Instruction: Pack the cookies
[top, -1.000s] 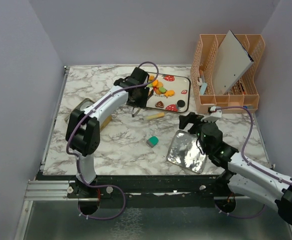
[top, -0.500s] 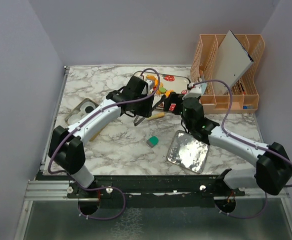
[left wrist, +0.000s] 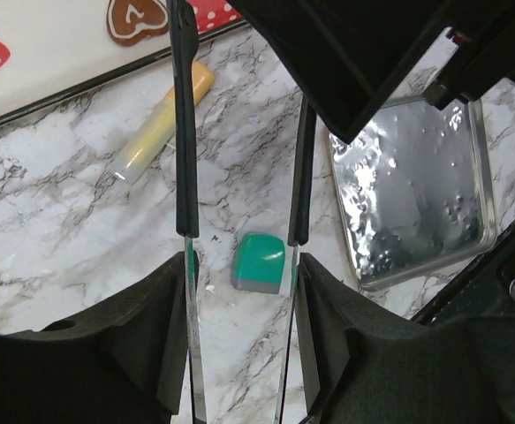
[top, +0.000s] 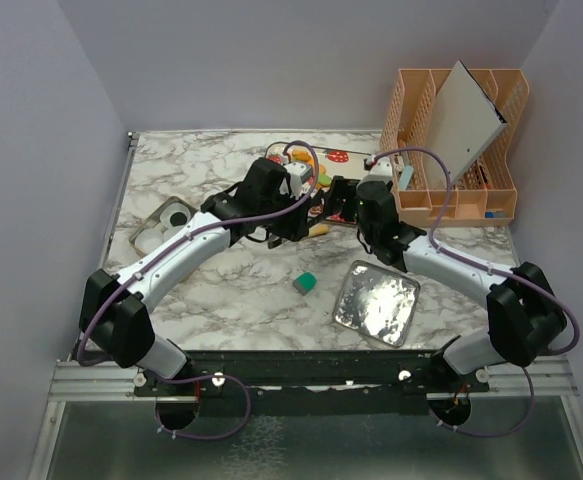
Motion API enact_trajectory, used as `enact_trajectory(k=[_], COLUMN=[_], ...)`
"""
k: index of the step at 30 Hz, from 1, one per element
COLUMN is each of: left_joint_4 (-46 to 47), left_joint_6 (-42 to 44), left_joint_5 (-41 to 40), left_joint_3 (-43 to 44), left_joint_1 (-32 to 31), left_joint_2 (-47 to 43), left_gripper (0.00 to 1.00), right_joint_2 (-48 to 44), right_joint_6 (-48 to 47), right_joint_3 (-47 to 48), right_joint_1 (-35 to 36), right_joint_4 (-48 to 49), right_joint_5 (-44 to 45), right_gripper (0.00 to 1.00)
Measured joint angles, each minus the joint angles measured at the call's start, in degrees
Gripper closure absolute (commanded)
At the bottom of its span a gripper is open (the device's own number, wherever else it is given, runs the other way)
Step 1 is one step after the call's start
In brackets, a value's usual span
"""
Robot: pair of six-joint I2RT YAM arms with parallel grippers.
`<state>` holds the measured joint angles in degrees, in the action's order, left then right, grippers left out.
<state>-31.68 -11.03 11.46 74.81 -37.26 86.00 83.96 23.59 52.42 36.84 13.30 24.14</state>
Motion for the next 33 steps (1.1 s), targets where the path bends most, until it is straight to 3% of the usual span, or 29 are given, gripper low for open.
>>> enact_trajectory(k=[12, 18, 25, 33], left_joint_4=[3.3, 3.5, 2.3, 1.5], left_joint_6=[-0.1, -1.1, -1.8, -3.1], left_joint_5=[0.0, -4.7, -12.9, -15.2], left_joint_3=[-3.1, -2.9, 1.4, 7.0], left_joint_1=[-0.2, -0.3, 1.6, 6.5], left_joint_2=[-3.3, -3.0, 1.9, 11.0], left_gripper=[0.52, 0.52, 0.52, 0.5], right_joint_2=[-1.1, -5.7, -15.7, -25.1], right_joint_6=[2.0, 1.9, 1.1, 0.4], right_joint_3=[-2.3, -5.1, -13.6, -22.7], right_joint_1=[-0.2, -0.2, -0.2, -0.2], right_joint_4=[-0.2, 0.3, 3.4, 5.6], right_joint_5=[-1.3, -1.3, -1.2, -1.2], right_gripper=[0.0, 0.0, 0.0, 0.0])
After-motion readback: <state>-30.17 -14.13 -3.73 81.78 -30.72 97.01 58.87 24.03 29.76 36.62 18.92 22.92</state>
